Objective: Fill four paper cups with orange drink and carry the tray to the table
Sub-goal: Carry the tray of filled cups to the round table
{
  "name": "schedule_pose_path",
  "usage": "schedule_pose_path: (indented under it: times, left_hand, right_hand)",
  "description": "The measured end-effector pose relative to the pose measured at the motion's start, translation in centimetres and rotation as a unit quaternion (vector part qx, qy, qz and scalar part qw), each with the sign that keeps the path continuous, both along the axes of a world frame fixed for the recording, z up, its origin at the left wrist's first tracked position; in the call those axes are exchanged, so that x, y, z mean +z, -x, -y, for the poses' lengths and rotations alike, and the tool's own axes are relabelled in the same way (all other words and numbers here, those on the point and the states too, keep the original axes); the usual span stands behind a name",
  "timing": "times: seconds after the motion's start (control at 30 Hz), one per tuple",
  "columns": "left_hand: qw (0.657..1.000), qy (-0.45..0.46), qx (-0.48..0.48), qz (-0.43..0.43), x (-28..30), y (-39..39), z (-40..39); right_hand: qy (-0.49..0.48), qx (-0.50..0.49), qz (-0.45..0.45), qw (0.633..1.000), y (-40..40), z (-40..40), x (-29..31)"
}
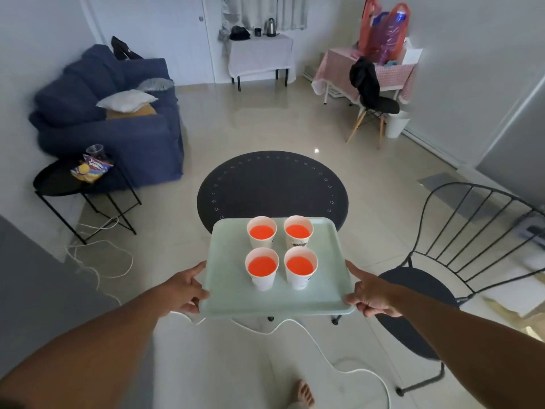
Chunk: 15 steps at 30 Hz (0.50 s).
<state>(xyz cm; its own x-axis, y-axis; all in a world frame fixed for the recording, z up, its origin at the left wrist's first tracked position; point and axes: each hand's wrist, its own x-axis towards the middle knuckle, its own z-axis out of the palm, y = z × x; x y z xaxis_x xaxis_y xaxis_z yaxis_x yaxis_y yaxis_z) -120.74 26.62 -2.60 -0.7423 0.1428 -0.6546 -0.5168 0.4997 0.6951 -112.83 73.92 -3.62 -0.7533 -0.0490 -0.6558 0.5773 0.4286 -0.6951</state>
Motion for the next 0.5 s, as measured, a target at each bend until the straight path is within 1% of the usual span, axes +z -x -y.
schedule_pose_path:
  times: [0.17,0.3,0.4,0.5]
  left_hand:
    - [1.000,0.008,0.025,0.009,-1.5,6.5,-1.6]
    - [0.999,0.008,0.037,0.005,-1.7,10.6,-3.6]
    - [0.999,0.018,0.042,0.001,-2.3,13.6,-4.3]
    - [0.998,0.023,0.050,-0.004,-3.1,17.1,-4.7]
  right_hand:
    - [0.001,0.016,0.015,1.000,6.7,-1.9,-1.3]
    - [0.005,0.020,0.003,1.000,12.2,-3.2,-1.6]
    - [-0.023,0.038,-0.006,0.999,15.8,-3.7,-1.6]
    - [-0.022,0.048,-0.021,0.998,19.5,-3.9,-1.8]
